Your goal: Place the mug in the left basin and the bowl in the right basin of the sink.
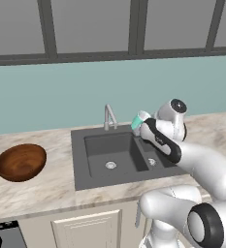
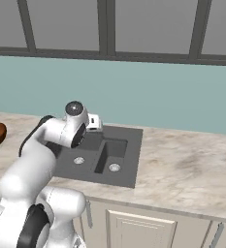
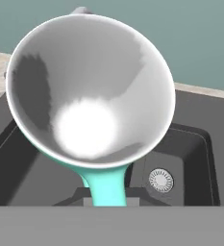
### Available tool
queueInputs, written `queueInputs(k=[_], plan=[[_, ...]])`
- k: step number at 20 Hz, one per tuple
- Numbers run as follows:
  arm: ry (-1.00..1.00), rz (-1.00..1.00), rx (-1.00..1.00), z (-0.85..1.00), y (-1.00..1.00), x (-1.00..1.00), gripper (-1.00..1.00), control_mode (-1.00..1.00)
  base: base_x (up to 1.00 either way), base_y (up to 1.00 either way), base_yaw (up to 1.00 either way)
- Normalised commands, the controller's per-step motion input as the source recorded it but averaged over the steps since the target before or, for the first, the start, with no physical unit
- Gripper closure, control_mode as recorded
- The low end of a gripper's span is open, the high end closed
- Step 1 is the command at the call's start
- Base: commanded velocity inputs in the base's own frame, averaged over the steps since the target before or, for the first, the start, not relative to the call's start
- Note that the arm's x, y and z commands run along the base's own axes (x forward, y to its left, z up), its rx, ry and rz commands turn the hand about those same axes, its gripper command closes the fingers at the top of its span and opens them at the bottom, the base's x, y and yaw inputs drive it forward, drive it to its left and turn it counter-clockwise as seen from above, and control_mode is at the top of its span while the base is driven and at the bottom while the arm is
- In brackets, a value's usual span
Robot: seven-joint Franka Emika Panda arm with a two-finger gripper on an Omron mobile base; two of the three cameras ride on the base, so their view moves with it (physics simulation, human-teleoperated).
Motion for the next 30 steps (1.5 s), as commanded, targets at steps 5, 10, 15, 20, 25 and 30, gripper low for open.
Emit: queueInputs(k=[5,10,15,20,25,30], plan=[[0.00,0.00,0.00,-0.56,0.25,-0.04,1.00,-1.00,0.00,0.00,0.00],[0.00,0.00,0.00,-0.52,0.12,0.00,1.00,-1.00,0.00,0.00,0.00],[0.00,0.00,0.00,-0.46,0.13,0.06,1.00,-1.00,0.00,0.00,0.00],[0.00,0.00,0.00,-0.48,0.18,0.15,1.00,-1.00,0.00,0.00,0.00],[0.00,0.00,0.00,-0.53,0.22,0.08,1.00,-1.00,0.00,0.00,0.00],[0.00,0.00,0.00,-0.47,0.16,0.13,1.00,-1.00,0.00,0.00,0.00]])
